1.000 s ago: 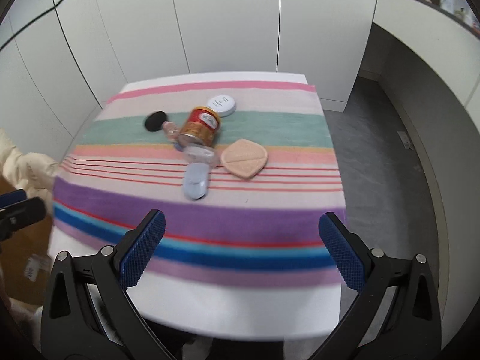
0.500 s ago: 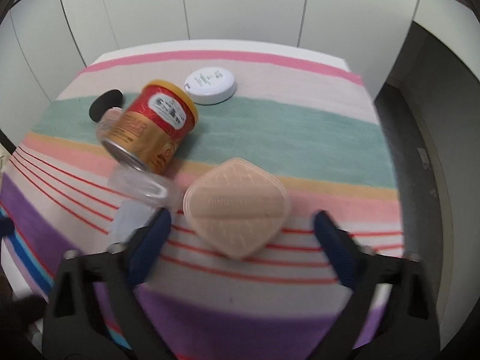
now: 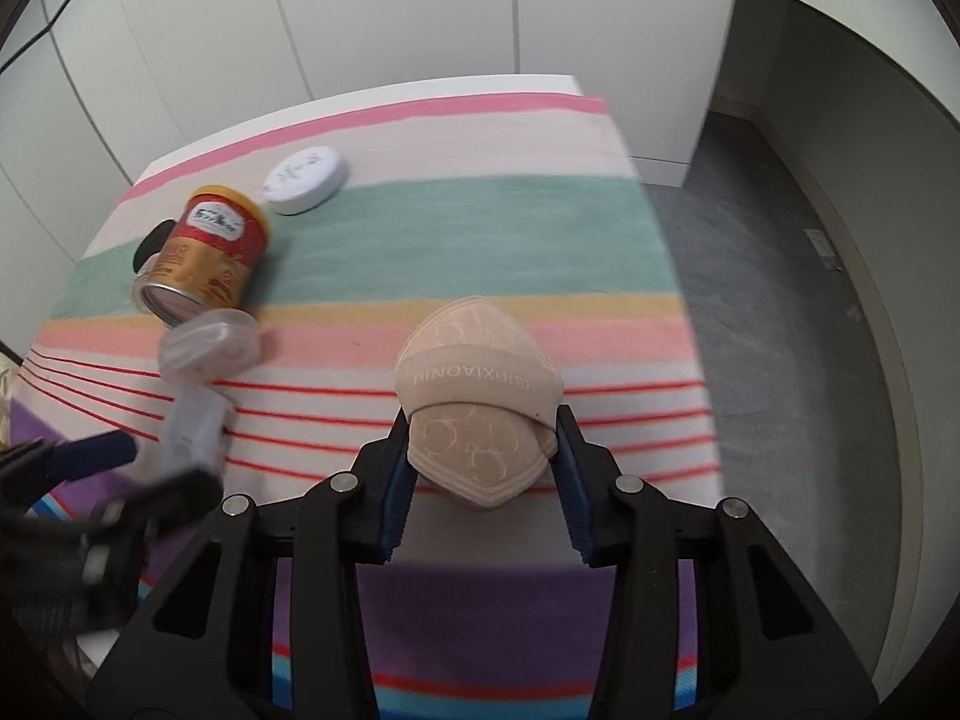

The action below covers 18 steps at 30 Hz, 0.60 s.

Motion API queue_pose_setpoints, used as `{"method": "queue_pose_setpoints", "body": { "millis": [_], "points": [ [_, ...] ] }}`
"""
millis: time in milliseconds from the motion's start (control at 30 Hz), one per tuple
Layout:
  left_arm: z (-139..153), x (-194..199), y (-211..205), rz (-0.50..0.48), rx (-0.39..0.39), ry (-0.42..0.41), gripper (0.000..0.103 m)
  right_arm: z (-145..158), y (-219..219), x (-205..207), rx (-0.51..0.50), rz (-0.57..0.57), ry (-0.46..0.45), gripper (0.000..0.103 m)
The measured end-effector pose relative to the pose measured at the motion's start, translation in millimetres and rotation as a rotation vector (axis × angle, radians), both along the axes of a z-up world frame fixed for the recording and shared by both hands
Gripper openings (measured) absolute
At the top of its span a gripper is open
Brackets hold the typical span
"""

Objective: Organize objects
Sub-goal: 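Grasp the grey-blue item with the left tool while the right tool grasps the beige puff, then lift the grey-blue item with the left tool while the right tool lifts the beige puff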

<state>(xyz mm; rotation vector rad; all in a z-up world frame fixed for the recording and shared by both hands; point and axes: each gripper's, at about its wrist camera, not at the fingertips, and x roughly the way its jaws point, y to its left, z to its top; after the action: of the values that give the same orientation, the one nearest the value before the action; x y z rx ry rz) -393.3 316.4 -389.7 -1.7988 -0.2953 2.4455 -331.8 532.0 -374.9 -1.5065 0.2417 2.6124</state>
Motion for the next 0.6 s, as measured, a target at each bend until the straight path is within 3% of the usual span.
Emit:
{"method": "queue_pose_setpoints", "body": {
  "millis": [33, 100, 333, 600],
  "points": [
    [-0.4, -1.1, 4.2, -0.015, -0.021, 0.007, 0.065, 2.1, 2.2, 3.1, 0.001, -0.006, 0.0, 0.044],
    [1.4, -0.9, 13.2, -0.047, -0.101, 0.034, 0.037, 6.1, 3.4, 9.1, -0.017, -0.014, 0.001, 0.044],
    [4.8, -2.5, -0.7, 0.001, -0.192, 0.032, 0.036, 21.3, -12.2, 14.8, -0.021, 0.008, 0.0, 0.044],
    [38.3, -0.3, -26.0, 0.044, -0.186, 0.066, 0.036, 38.0, -26.0, 19.2, -0.01, 0.03, -0.015, 0.044]
  ]
}}
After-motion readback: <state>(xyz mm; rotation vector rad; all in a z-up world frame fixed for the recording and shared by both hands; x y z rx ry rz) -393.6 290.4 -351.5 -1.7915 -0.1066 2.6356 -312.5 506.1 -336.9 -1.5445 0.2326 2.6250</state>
